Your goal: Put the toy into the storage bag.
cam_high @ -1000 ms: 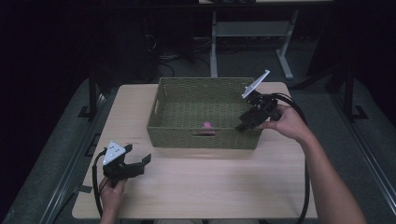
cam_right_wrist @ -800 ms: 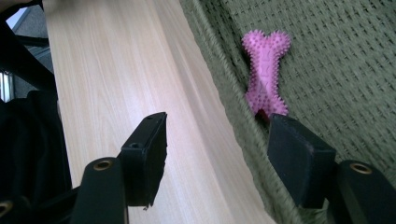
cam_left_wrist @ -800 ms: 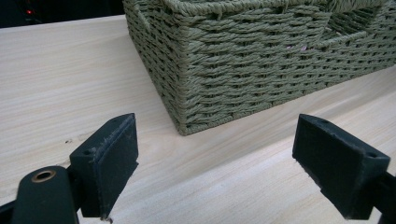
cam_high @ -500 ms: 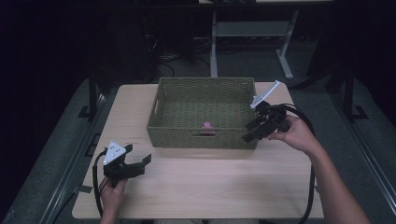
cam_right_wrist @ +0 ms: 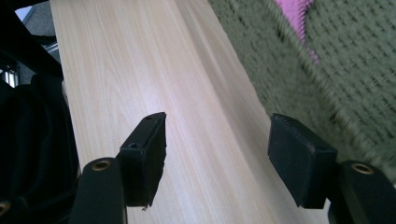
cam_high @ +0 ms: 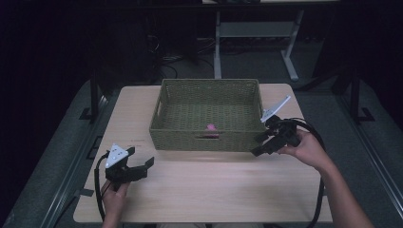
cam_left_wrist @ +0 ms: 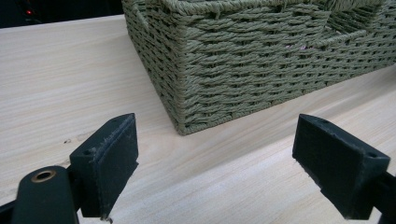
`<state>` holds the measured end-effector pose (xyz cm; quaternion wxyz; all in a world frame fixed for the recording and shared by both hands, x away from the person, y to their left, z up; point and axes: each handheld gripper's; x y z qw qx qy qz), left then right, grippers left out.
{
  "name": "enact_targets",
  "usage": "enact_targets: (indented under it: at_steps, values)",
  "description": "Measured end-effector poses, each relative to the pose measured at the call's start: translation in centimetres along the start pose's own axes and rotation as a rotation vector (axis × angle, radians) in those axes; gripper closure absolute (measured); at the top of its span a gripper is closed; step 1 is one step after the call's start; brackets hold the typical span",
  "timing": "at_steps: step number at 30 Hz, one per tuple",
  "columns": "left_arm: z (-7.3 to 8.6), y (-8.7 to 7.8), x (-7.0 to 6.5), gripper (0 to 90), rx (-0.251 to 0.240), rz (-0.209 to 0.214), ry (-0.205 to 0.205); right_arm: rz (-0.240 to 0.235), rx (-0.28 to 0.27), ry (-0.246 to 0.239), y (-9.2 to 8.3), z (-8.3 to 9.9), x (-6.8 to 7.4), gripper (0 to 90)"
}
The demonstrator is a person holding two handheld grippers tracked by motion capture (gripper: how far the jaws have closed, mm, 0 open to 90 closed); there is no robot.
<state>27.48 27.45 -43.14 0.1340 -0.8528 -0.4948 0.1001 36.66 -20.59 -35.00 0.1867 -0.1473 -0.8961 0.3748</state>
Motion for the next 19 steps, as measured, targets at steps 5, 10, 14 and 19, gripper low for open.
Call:
enact_targets:
  at_steps: [5,10,14,19]
  values:
    - [0.0,0.0,0.0,13.9,0.0,-0.001,0.003,0.001,0.004,0.011,0.3,1.2,0.0,36.4]
    - [0.0,0.0,0.0,13.8,0.0,-0.002,0.001,-0.003,0.002,0.021,0.7,2.4,0.2,36.1]
    - [0.0,0.1,-0.1,13.9,0.0,0.001,0.005,-0.003,0.0,0.028,1.0,3.4,0.4,35.7]
    - [0.0,0.1,-0.1,13.9,-0.002,-0.002,0.002,-0.007,-0.015,0.028,1.3,4.5,0.8,34.8]
Point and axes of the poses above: each handheld gripper's, and its own axes: y roughly forward along the jaws, z roughly out of its underside, x roughly to its left, and after that the axes turned 8 degrees about -x, right-handed
